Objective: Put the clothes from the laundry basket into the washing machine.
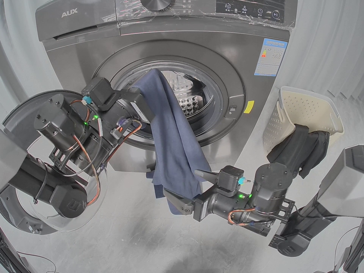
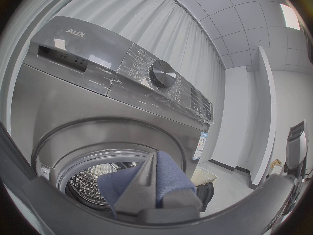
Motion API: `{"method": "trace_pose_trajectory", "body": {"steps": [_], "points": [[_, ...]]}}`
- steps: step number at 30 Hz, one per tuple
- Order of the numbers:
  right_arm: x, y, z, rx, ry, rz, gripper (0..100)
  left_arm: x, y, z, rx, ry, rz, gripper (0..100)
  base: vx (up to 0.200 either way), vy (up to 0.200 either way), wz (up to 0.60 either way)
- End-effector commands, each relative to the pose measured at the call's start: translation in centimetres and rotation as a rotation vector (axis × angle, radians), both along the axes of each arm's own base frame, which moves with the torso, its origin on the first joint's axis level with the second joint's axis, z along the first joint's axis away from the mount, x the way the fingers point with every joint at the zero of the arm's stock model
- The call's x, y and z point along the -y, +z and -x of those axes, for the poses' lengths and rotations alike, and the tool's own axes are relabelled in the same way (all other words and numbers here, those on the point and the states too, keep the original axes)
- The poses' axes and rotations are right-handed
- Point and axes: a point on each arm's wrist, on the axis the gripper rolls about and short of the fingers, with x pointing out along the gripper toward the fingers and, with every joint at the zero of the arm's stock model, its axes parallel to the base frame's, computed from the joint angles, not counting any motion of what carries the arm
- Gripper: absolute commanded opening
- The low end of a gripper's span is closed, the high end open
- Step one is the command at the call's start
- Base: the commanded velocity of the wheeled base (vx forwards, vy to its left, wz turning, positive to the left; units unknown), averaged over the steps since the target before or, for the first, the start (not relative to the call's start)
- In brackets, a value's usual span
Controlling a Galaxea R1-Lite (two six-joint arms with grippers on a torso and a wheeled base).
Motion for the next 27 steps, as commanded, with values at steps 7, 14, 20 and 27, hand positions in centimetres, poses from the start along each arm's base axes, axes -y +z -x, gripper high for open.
{"method": "trace_pose_trajectory", "body": {"steps": [7, 14, 20, 27], "points": [[-4.1, -4.1, -4.0, 0.002, -0.034, 0.004, 100, 0.2, 0.6, -0.2, 0.018, 0.006, 0.019, 0, 0.000, 0.000, 0.00], [-5.5, -4.9, -6.9, 0.024, -0.104, -0.027, 100, 0.4, 0.6, 0.1, 0.016, 0.008, 0.024, 0, 0.000, 0.000, 0.00], [-5.8, -5.5, -8.5, 0.032, -0.127, -0.037, 100, 0.5, 0.6, 0.1, 0.016, 0.003, 0.024, 0, 0.000, 0.000, 0.00], [-6.2, -6.3, -10.9, 0.055, -0.174, -0.066, 100, 0.6, 0.7, 0.3, 0.018, -0.003, 0.025, 0, 0.000, 0.000, 0.00]]}}
